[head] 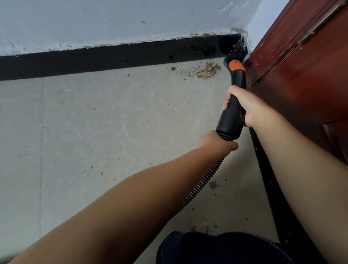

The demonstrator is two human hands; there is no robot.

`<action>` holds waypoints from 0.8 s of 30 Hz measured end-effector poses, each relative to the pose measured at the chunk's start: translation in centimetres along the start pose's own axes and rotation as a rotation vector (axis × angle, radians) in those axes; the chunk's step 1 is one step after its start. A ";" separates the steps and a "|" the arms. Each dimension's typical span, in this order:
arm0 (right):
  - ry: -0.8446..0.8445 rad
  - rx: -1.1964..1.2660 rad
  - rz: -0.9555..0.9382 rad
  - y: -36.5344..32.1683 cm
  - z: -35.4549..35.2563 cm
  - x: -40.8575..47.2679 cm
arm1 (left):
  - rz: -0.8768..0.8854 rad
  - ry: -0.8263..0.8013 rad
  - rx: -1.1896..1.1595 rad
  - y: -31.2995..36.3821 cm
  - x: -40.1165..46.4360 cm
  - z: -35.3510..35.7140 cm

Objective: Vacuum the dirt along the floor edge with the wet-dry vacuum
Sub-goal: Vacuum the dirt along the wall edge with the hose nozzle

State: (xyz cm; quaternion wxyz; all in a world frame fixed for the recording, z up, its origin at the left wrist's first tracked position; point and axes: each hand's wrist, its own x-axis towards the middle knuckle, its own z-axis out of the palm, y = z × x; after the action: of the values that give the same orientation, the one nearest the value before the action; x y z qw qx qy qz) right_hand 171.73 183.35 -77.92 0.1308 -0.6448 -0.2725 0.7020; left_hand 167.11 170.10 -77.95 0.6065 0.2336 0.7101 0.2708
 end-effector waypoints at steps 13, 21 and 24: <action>-0.045 -0.137 0.032 2.2 1.0 -3.1 | -0.017 0.018 -0.123 -2.5 -3.9 1.0; -0.093 -0.200 0.051 3.5 3.0 -4.8 | -0.040 0.026 -0.261 -4.2 -5.3 0.7; -0.112 -0.200 0.071 3.4 2.8 -4.9 | -0.037 0.029 -0.244 -4.2 -5.5 1.0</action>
State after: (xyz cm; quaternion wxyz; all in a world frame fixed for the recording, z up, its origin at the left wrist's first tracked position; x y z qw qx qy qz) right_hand 170.26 177.34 -75.69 0.0253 -0.6235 -0.3253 0.7105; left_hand 168.90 163.41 -76.81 0.6249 0.1409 0.6849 0.3472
